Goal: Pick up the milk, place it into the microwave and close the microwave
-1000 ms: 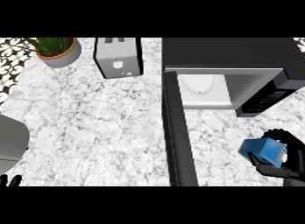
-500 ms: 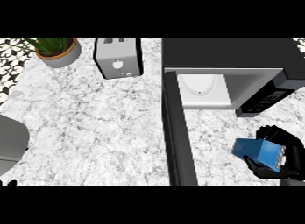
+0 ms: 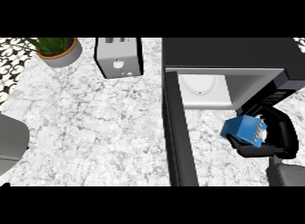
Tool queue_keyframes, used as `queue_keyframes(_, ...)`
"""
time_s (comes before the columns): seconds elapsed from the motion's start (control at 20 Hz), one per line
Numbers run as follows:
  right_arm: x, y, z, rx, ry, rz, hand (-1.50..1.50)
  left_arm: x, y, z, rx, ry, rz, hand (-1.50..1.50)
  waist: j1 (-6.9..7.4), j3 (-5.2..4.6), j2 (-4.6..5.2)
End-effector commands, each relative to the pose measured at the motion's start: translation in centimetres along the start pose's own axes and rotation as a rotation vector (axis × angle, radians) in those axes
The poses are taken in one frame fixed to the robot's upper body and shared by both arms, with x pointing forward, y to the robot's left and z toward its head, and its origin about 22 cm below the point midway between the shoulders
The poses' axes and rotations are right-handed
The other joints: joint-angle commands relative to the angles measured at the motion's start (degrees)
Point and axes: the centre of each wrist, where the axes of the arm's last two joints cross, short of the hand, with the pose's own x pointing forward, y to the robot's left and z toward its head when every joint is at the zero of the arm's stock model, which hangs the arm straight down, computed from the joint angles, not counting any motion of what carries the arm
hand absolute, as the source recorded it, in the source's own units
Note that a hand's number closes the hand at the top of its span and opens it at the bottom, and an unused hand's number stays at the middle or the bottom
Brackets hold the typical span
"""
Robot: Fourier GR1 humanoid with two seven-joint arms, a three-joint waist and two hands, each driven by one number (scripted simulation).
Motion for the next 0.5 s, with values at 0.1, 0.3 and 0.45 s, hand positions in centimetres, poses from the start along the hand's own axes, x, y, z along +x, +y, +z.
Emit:
queue_keyframes(0.1, -1.0, 1.6, -4.8, 0.005, 0.039, 0.08, 1.5, -1.6, -0.1, 0.1, -0.006, 0.002, -0.014, -1.5, 0.54, 0.05, 0.18)
queue_keyframes(0.3, -2.8, 3.8, -7.9, -0.013, 0.067, 0.084, 1.5, 0.8, 0.6, -0.2, -0.017, 0.016, 0.002, -1.5, 1.03, 0.08, 0.35)
queue_keyframes(0.45, -3.0, 2.5, -9.2, 0.027, 0.066, 0.066, 1.5, -1.9, 2.4, -1.6, -0.002, -0.008, -0.003, -1.5, 0.55, 0.05, 0.38)
